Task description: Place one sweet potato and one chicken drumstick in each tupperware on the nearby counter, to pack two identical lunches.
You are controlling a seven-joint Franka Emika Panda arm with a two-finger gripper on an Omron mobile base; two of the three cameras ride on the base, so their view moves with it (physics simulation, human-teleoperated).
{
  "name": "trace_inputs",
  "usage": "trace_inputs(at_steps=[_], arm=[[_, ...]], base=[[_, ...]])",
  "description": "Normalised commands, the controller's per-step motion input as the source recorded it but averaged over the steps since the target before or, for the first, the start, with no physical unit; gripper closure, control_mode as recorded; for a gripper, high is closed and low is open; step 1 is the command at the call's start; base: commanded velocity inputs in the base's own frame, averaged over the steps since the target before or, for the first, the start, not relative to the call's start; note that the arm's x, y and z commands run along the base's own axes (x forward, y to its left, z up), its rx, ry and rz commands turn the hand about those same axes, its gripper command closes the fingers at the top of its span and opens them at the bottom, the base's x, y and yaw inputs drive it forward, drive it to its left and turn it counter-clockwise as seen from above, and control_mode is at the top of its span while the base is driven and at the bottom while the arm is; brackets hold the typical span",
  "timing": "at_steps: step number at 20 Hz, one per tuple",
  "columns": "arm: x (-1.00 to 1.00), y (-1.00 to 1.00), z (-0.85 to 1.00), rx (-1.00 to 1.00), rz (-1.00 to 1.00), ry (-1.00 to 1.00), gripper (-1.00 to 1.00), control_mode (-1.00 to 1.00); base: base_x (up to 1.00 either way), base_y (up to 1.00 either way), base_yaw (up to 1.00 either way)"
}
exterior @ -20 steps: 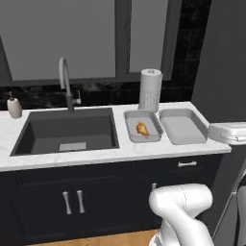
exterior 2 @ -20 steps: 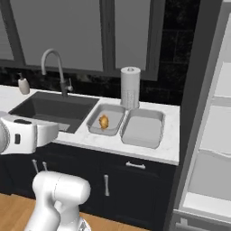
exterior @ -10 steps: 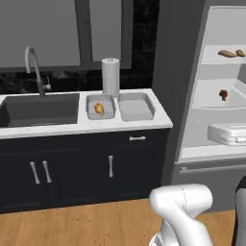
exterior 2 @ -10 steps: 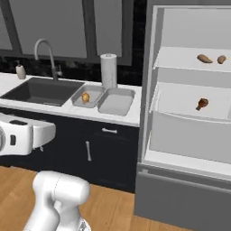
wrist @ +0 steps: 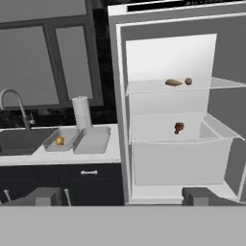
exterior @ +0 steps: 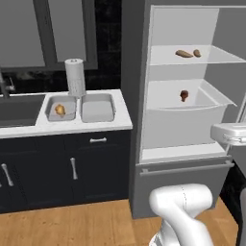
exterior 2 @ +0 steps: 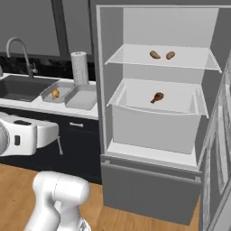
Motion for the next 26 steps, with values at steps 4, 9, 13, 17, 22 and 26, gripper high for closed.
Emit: trace_inputs(at_steps=[4,9,13,17,22,26], arm=[[0.00,0.00,0.00,0.00,0.00,0.00,-1.00,1.00],[0.00,0.00,0.00,0.00,0.00,0.00,-1.00,1.00],[0.00,0.00,0.00,0.00,0.00,0.00,-1.00,1.00],[0.00,0.00,0.00,0.00,0.00,0.00,-1.00,1.00],[0.00,0.00,0.00,0.00,0.00,0.00,-1.00,1.00],[0.00,0.00,0.00,0.00,0.00,0.00,-1.00,1.00]], base=[[0.08,-0.32,-0.03],[0.28,-0.28,-0.10],[0.52,-0.38,-0.10],[0.56,-0.39,-0.03],[0.58,-0.29,-0.03],[0.64,-0.38,-0.01]])
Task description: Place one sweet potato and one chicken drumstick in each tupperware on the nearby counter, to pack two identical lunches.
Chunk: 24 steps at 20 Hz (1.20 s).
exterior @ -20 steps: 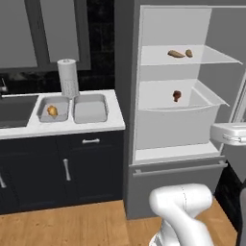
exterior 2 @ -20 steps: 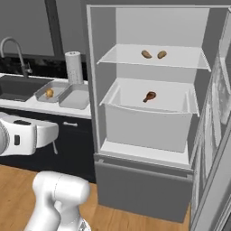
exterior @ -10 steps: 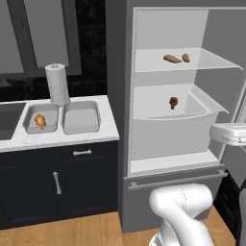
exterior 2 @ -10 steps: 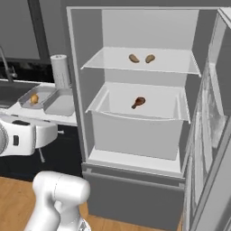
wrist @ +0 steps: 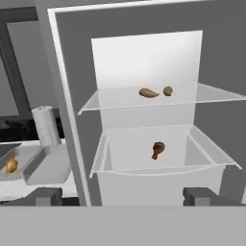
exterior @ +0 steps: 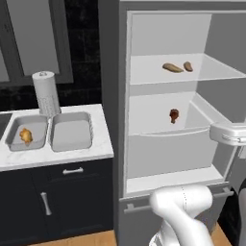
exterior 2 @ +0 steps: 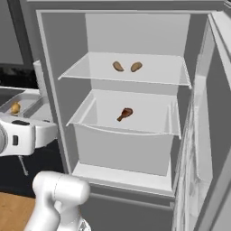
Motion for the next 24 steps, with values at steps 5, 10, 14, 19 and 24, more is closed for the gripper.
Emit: trace_inputs(at_steps=[5,10,14,19,24], arm=[[0.00,0.00,0.00,0.00,0.00,0.00,-1.00,1.00],[0.15,0.00,0.39,0.00,-0.01,0.07,-1.00,-1.00],[0.00,-0.12,0.95,0.00,-0.03,0.23,-1.00,-1.00],[0.25,-0.23,0.40,-0.01,-0.02,0.23,-1.00,-1.00],[0.44,0.00,-0.02,-0.01,0.05,-0.07,-1.00,-1.00]], base=[[0.50,-0.59,0.00],[0.24,-0.03,0.00],[0.00,0.00,0.00],[0.00,0.00,0.00],[0.00,0.00,0.00]])
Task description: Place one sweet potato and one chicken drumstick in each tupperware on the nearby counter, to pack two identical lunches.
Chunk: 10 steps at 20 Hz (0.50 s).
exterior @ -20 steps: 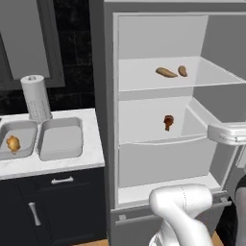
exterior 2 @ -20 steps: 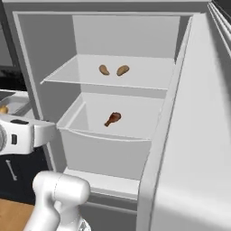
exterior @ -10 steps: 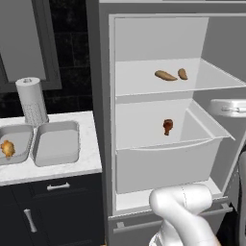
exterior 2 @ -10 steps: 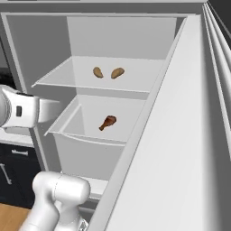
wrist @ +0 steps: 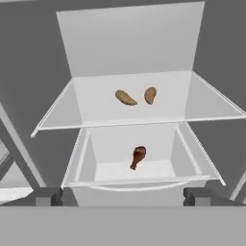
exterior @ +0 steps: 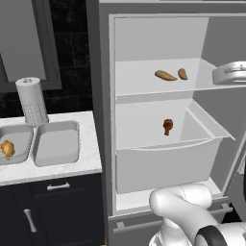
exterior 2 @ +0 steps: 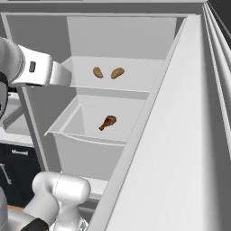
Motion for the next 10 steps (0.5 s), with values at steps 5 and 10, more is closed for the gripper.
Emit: trace_inputs(at_steps=[5,10], arm=[[0.53,0.00,-0.26,-0.02,0.04,0.00,-1.00,-1.00],[0.57,0.07,-0.37,-0.05,0.02,0.00,-1.00,-1.00]], base=[[0.00,0.00,0.00],[0.00,0.00,0.00]])
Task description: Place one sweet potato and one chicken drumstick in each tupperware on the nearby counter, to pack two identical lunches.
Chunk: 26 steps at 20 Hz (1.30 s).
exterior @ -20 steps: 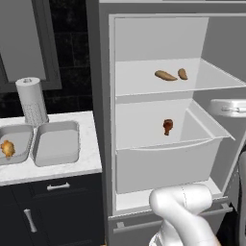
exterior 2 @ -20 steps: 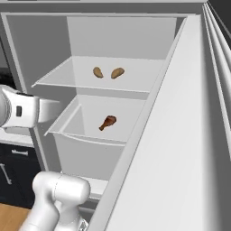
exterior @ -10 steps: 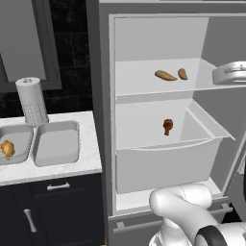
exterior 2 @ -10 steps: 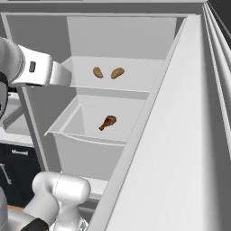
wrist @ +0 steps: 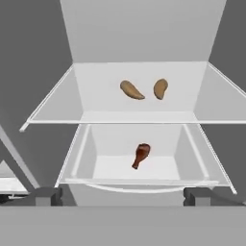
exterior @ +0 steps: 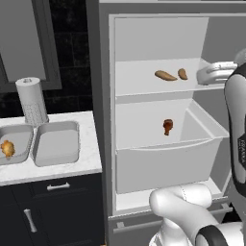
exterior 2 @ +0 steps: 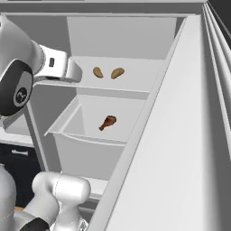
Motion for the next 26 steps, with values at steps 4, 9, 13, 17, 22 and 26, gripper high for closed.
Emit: trace_inputs(at_steps=[4,9,13,17,22,26], arm=[[0.74,0.00,-0.27,-0.01,0.05,-0.02,-1.00,-1.00],[0.87,0.00,-0.16,-0.01,0.08,-0.01,-1.00,-1.00],[0.70,0.01,-0.26,-0.04,0.07,-0.06,-1.00,-1.00],[0.84,0.00,-0.13,0.00,0.10,0.02,-1.00,-1.00],[0.79,-0.01,-0.07,0.00,0.09,0.07,-1.00,-1.00],[0.71,0.00,-0.03,0.00,0.05,0.08,-1.00,-1.00]], base=[[0.00,0.00,0.00],[0.00,0.00,0.00],[0.00,0.00,0.00],[0.00,0.00,0.00],[0.00,0.00,0.00],[0.00,0.00,0.00]])
